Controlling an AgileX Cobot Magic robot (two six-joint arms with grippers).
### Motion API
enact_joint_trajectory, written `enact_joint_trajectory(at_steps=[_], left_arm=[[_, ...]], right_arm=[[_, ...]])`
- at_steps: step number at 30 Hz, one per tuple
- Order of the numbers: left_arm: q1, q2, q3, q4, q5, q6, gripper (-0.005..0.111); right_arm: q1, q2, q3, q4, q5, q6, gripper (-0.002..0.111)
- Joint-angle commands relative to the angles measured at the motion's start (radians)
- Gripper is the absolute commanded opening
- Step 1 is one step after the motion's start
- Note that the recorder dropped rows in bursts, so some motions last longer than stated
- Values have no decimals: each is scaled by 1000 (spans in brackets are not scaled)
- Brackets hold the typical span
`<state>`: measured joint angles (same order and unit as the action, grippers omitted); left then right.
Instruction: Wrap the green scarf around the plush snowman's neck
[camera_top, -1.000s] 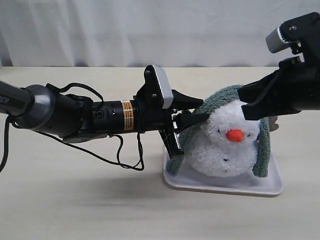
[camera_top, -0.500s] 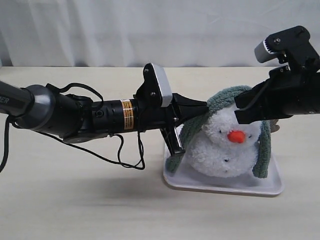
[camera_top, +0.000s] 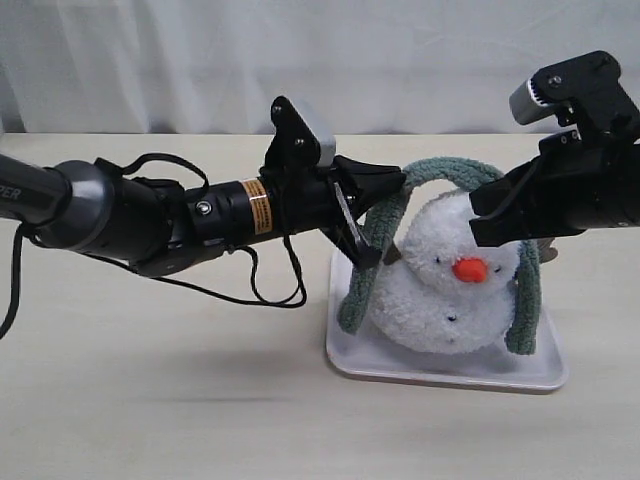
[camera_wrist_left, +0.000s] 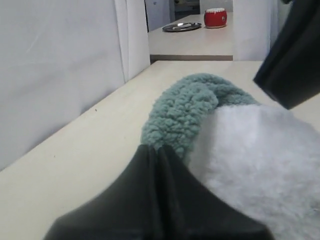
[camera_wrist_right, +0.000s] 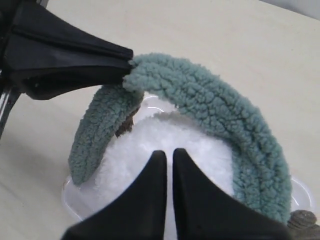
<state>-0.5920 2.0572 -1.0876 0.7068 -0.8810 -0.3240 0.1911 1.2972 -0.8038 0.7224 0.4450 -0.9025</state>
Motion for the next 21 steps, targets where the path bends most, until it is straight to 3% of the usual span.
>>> enact_joint_trajectory(at_steps=[1,7,12,21], left_arm=[[-2,-2,-87,158,128,-215,0],[-2,-2,-164,431,190,-523,0],[-2,-2,-164,568,231,-685,0],[-2,-2,-164,711,251,-851,0]], right_arm=[[-3,2,2,-5,-18,-11,4],[-3,2,2,-5,-18,-11,4],[-3,2,2,-5,-18,-11,4],[-3,2,2,-5,-31,-11,4]])
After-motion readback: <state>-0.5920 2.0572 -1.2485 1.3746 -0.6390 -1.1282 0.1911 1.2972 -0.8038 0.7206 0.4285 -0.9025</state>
